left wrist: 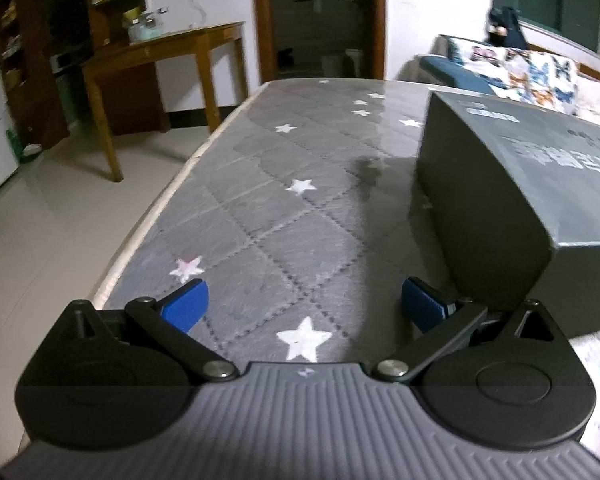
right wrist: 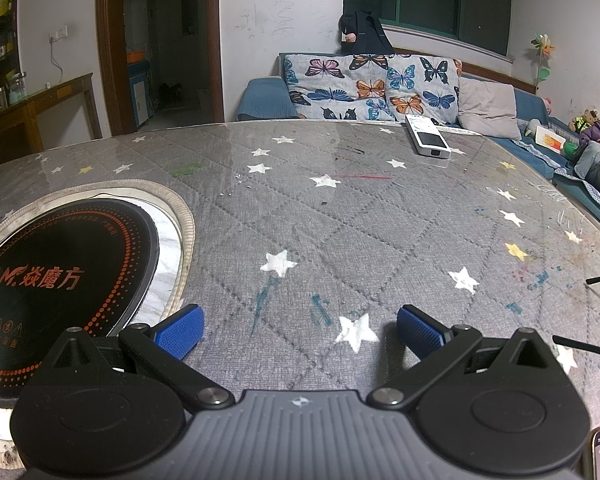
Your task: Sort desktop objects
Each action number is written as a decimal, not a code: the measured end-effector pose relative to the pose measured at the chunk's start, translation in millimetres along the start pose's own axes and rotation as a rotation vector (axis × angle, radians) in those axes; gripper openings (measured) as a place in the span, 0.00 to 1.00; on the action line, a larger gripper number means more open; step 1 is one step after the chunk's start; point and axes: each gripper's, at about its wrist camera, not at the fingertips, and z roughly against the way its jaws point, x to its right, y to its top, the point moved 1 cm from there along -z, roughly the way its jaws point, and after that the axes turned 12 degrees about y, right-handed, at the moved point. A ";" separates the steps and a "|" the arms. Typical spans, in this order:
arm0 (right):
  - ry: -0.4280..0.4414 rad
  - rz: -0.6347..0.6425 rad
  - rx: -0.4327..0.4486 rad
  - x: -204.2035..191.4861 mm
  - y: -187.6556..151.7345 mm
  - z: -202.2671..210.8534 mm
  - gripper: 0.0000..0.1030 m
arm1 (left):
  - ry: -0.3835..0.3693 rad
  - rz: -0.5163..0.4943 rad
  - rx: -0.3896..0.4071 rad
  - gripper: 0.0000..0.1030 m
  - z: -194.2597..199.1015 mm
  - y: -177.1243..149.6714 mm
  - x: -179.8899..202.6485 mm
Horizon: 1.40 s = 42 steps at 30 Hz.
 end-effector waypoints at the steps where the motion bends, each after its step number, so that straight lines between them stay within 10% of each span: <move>1: 0.000 0.000 0.000 0.0 0.0 0.0 1.00 | -0.003 -0.007 0.003 1.00 0.0 0.0 1.0; 7: 0.000 0.000 0.000 0.0 0.0 0.0 1.00 | -0.009 0.031 -0.017 1.00 -2.0 -0.7 -2.1; 42: 0.000 0.000 0.000 0.1 0.0 -0.1 1.00 | 0.621 0.552 -0.160 1.00 19.6 -3.2 11.9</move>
